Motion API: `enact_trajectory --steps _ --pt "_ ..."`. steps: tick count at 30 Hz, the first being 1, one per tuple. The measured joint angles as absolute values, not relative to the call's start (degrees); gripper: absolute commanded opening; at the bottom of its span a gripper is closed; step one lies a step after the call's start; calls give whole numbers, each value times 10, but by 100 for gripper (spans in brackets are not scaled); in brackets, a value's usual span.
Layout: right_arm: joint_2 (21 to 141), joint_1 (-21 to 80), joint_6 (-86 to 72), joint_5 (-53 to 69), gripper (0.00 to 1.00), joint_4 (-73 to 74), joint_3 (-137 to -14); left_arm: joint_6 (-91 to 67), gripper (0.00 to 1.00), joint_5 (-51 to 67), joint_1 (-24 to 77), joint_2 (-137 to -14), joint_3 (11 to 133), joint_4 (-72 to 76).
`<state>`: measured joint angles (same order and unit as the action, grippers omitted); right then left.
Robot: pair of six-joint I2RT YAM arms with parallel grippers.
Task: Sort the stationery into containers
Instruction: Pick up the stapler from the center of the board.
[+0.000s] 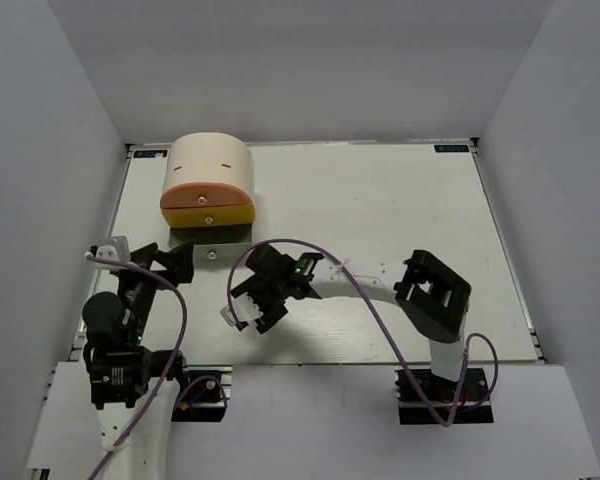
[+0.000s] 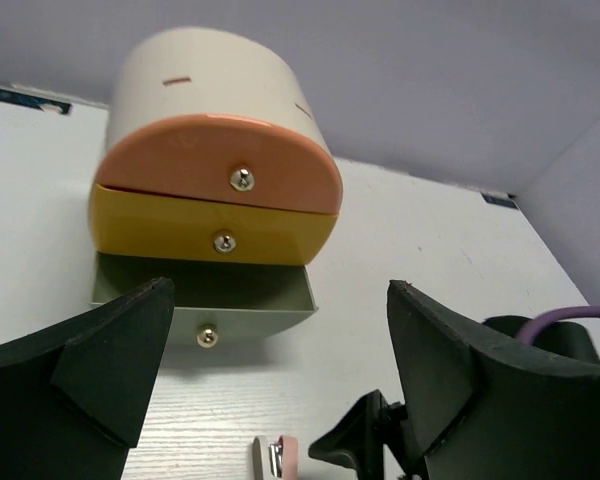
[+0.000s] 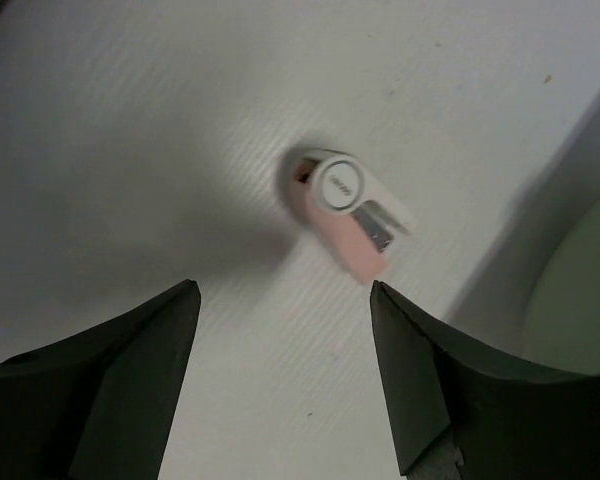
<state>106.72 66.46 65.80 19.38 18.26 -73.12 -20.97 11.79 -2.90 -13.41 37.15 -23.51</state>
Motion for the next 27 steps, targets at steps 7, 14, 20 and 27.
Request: enact_trajectory --steps 7,14,20,27 --pt "1154 669 666 149 60 180 -824 -208 97 83 -30 -85 373 -241" --pt "1197 669 666 132 46 185 -856 -207 97 79 -30 -85 372 -247" --pt "1204 669 679 128 20 187 -861 -206 97 79 -30 -85 372 -250" --pt "1193 673 684 124 0 183 -848 -206 97 78 -30 -84 372 -251"
